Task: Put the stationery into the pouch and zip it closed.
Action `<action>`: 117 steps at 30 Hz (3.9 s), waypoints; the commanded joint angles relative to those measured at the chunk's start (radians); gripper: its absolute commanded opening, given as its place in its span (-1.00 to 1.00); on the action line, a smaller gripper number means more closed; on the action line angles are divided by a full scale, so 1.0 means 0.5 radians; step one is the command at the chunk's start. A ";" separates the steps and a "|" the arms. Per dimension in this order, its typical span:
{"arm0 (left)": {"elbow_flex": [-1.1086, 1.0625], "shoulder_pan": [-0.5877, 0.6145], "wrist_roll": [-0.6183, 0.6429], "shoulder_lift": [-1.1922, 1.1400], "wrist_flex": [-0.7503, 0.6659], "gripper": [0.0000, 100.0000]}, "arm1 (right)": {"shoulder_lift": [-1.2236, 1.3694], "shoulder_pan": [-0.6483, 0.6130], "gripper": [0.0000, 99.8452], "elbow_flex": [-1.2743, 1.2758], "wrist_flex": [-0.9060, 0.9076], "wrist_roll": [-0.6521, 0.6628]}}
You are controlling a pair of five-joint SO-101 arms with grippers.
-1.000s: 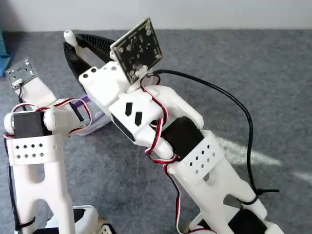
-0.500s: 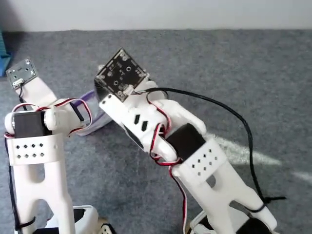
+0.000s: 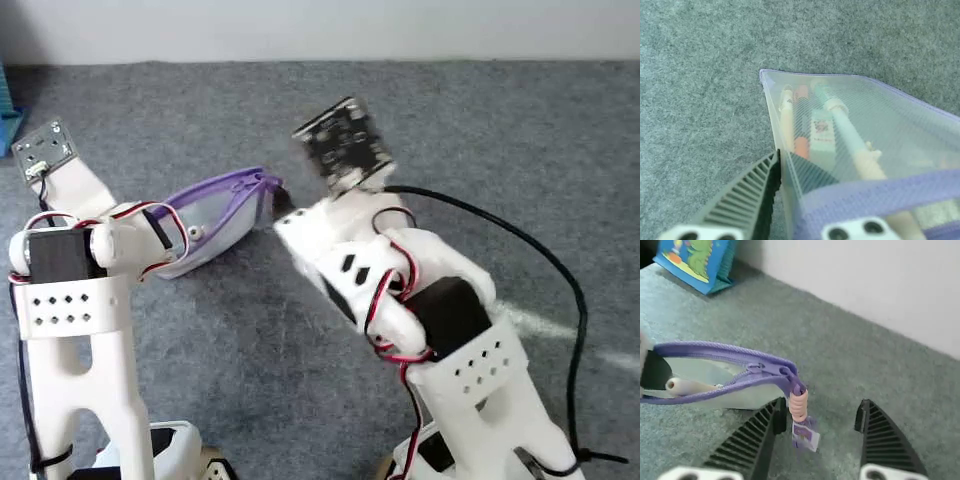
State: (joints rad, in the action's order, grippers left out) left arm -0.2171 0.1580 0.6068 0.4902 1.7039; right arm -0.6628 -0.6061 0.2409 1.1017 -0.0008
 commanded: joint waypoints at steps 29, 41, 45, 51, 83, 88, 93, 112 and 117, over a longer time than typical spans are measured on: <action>0.164 0.015 0.015 -0.018 0.052 -0.98 | 0.339 -0.247 -0.98 0.055 -0.637 -0.583; 0.400 0.006 0.018 0.181 0.064 -0.98 | 0.222 -0.262 -0.98 -0.089 -0.407 -0.746; -0.014 0.012 0.018 0.147 -0.077 -0.98 | 0.097 -0.060 -0.98 -0.123 -0.382 -0.764; 0.201 -0.052 0.012 0.101 0.107 -0.98 | 0.005 0.229 -0.98 -0.132 -0.127 -0.767; -0.219 -0.123 -0.018 -0.083 0.077 -0.98 | -0.155 0.456 -0.98 -0.123 0.551 -0.758; -0.140 -0.114 -0.049 -0.046 0.101 -0.98 | -0.155 0.440 -0.98 -0.083 0.551 -0.758; -0.041 -0.123 -0.049 0.018 0.101 -0.98 | -0.158 0.330 -0.98 0.295 0.551 -0.736; -0.044 -0.107 -0.040 0.034 0.095 -0.98 | -0.161 -0.060 -0.59 0.905 -0.269 -0.292; -0.048 -0.110 -0.037 0.031 0.095 -0.98 | -0.155 -0.063 -0.64 0.908 -0.508 -0.175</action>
State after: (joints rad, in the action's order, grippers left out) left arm -0.2616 0.0967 0.5915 0.4902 1.7254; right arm -0.7304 -0.6306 0.7012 0.9068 -0.1281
